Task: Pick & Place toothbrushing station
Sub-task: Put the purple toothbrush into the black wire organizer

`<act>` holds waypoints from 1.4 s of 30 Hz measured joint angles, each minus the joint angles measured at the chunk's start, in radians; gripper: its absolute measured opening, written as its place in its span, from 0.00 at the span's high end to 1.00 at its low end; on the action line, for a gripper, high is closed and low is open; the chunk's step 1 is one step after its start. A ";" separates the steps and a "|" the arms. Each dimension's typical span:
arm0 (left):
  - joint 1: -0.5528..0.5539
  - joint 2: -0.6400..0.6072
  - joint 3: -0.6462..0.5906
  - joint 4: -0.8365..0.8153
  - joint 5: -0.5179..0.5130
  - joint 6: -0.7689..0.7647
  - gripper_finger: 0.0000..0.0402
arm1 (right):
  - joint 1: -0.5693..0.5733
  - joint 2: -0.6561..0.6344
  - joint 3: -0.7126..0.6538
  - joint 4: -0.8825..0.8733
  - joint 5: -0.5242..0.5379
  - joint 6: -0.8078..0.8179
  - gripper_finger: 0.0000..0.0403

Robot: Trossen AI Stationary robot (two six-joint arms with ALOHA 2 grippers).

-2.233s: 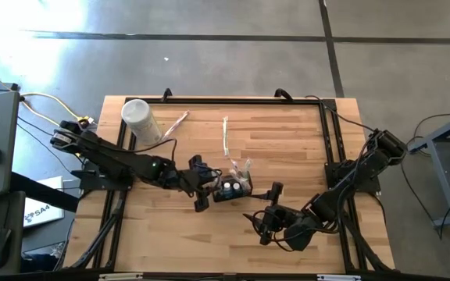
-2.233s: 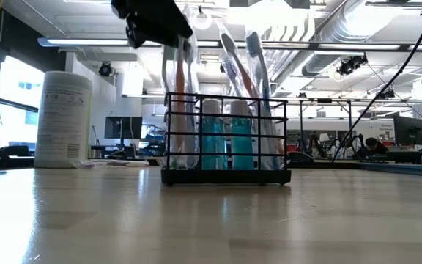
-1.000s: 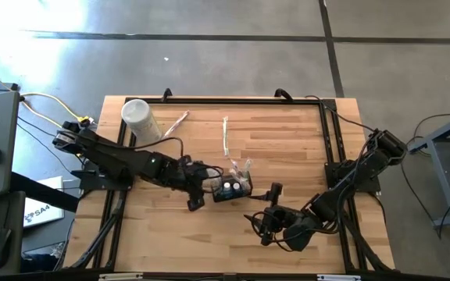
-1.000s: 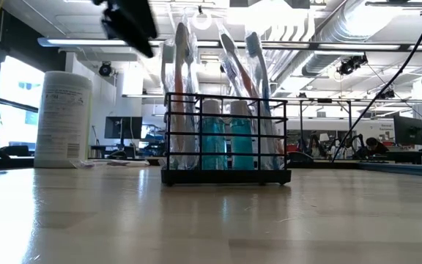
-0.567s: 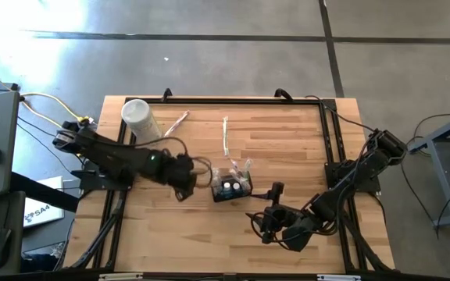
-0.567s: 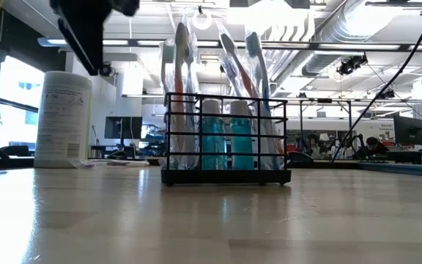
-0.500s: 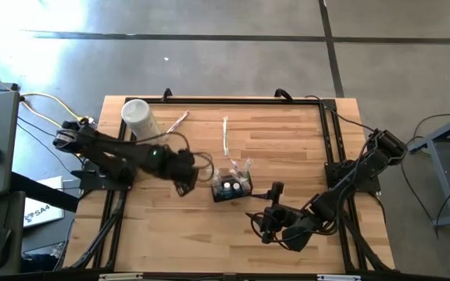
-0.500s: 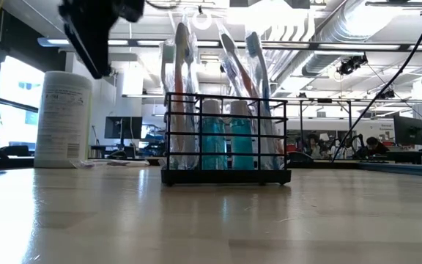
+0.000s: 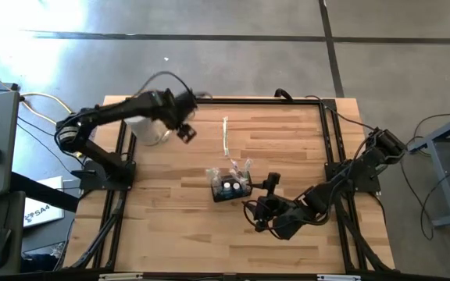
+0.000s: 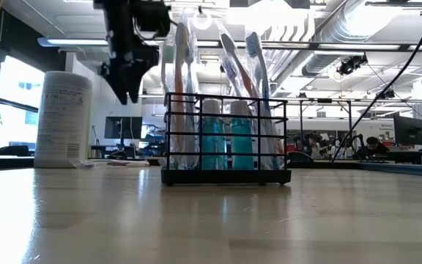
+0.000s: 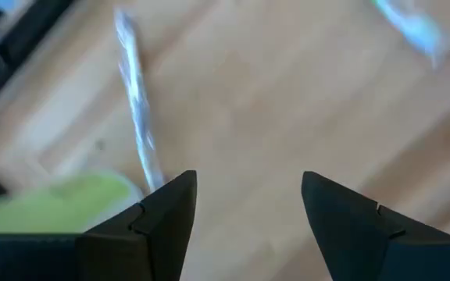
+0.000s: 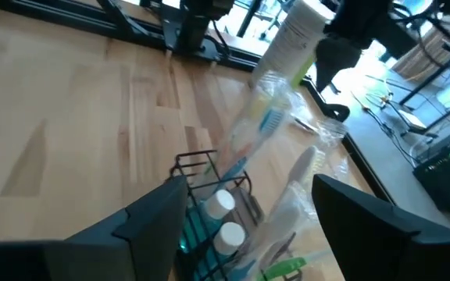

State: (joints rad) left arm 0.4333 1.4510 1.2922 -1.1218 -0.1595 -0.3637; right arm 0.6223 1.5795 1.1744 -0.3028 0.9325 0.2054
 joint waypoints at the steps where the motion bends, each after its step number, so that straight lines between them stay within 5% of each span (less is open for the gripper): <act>1: 0.040 0.005 0.000 0.028 0.015 0.028 0.43 | -0.006 0.000 0.000 -0.005 -0.003 0.000 0.33; 7: 0.191 0.067 0.000 0.122 0.049 0.156 0.43 | -0.051 0.000 0.000 -0.020 -0.045 0.000 0.33; 20: 0.317 0.312 0.011 0.177 0.083 0.262 0.43 | -0.152 0.000 0.000 -0.046 -0.136 0.011 0.33; 42: 0.379 0.495 0.035 0.098 0.027 0.282 0.43 | -0.180 0.000 0.000 -0.058 -0.181 0.008 0.33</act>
State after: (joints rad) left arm 0.8127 1.9457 1.3273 -1.0237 -0.1329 -0.0818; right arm 0.4419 1.5795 1.1744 -0.3612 0.7511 0.2137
